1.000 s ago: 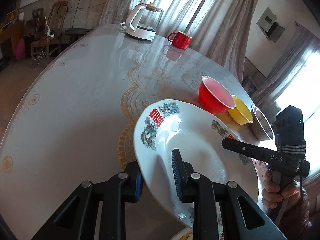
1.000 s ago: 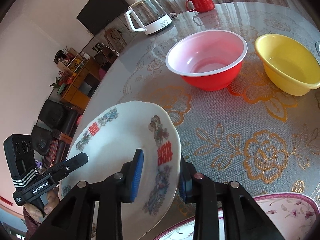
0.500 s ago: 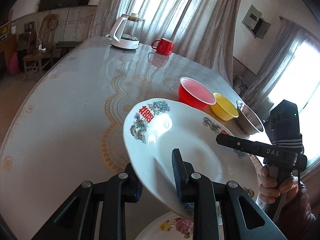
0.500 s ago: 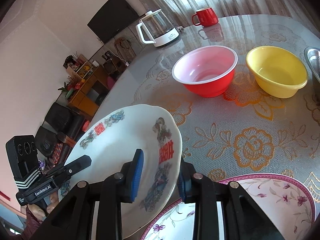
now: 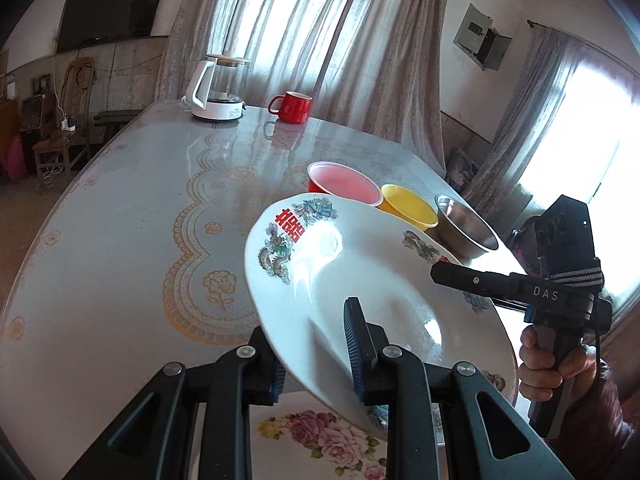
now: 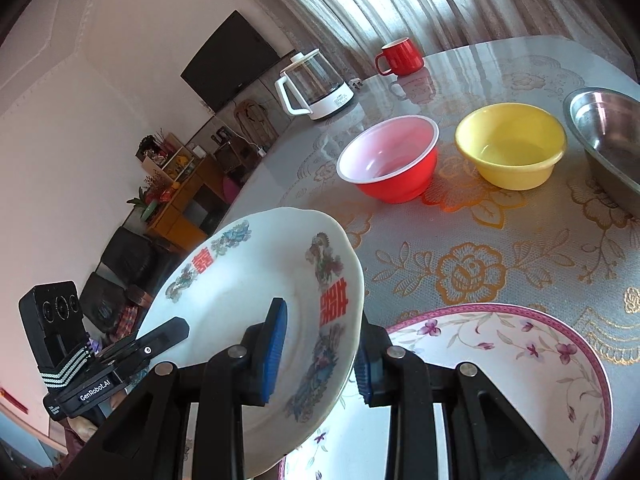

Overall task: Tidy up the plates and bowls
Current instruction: 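Lift the red-character plate with the left tool toward the purple-floral plate, then lower the red-character plate onto the purple-floral plate and open the left tool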

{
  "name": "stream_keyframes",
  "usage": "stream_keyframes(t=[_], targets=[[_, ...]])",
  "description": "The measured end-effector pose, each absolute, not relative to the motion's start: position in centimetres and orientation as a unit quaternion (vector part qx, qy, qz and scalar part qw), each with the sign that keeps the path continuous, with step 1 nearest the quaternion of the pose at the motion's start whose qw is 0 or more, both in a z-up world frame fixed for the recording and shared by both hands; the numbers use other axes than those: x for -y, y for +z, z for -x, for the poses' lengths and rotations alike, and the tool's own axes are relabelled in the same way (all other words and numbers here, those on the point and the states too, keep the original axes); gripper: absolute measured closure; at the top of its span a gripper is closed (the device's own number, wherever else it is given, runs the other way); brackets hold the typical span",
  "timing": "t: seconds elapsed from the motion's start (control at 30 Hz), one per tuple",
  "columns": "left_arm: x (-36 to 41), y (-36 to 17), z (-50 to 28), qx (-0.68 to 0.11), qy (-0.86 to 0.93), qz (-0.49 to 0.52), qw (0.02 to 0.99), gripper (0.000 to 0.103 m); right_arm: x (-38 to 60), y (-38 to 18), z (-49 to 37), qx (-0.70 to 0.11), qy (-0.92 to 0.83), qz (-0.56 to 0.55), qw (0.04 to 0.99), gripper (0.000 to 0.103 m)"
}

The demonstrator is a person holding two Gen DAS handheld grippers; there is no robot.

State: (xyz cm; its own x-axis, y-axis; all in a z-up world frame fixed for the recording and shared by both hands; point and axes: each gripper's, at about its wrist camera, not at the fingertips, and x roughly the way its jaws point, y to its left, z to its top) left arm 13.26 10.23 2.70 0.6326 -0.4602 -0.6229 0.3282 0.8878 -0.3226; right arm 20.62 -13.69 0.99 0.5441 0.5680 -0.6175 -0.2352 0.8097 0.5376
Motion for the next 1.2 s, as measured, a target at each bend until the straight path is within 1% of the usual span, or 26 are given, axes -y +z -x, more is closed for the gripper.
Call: stream_keyframes(t=[0.4,0.67,1.2], targets=[[-3.8,2.3,-9.9,-0.388,-0.285,0.086,0.872,0.078,20.5,1.0,-14.5,-0.407,0.181,-0.227,0.866,0.072],[0.9,0.5,-9.7,-0.421,-0.306,0.072,0.851,0.077,24.9,-0.4,-12.0,-0.412,0.118,-0.242,0.87,0.072],[0.8,-1.3,-9.9,-0.452,-0.285,0.076,0.842,0.074,26.1,-1.1,-10.9,-0.412,0.086,-0.241,0.875,0.072]])
